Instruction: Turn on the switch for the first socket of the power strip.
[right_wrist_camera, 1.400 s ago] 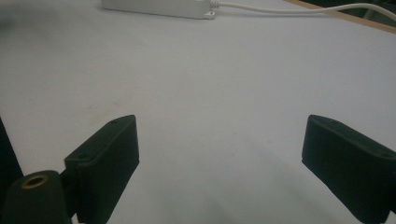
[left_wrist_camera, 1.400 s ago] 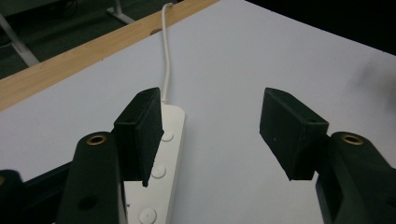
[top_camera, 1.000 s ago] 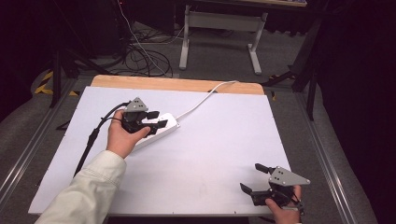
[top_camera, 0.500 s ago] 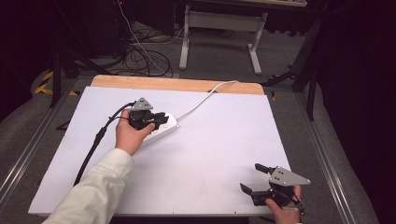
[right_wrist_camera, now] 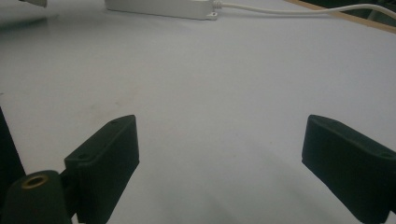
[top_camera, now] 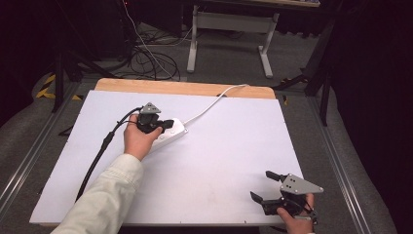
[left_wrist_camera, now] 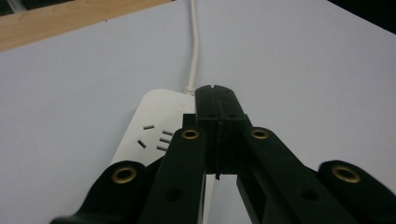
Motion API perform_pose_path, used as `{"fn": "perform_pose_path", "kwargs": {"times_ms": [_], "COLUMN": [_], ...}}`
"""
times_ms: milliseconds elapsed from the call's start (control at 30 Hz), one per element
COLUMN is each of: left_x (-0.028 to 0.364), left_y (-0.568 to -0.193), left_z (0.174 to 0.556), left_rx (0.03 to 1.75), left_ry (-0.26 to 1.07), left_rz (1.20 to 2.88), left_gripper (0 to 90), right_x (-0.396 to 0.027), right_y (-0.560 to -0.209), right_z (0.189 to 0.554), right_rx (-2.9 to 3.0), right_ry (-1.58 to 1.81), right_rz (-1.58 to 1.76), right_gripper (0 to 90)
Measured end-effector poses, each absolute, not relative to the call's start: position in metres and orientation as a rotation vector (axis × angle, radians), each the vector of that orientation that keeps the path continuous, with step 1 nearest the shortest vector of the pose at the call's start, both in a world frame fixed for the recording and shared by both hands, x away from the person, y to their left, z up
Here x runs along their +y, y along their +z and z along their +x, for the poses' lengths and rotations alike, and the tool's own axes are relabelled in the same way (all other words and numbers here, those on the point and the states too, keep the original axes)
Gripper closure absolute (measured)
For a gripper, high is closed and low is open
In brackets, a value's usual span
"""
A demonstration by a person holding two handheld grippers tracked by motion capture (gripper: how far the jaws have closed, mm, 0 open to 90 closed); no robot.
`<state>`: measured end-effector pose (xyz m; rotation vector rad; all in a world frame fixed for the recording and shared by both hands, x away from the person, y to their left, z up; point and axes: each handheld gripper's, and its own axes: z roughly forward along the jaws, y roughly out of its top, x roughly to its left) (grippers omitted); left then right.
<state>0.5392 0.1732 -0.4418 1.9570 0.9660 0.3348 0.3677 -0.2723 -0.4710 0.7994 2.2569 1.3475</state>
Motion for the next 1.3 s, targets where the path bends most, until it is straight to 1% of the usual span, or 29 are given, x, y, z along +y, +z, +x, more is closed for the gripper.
{"fn": "perform_pose_path", "kwargs": {"times_ms": [567, 1300], "left_x": [0.166, 0.161], "left_y": [-0.459, -0.463], "left_z": [0.548, 0.547], "left_rx": [1.053, 1.07], "left_ry": [0.332, 0.328], "left_rz": [1.985, 2.03], "left_gripper": [90.0, 90.0], "right_x": [-0.272, -0.272], "right_y": [-0.471, -0.471], "right_z": [0.368, 0.367], "right_rx": [2.26, 2.265], "right_ry": [1.356, 1.356], "right_rz": [0.792, 0.787], "right_gripper": [11.7, 11.7]}}
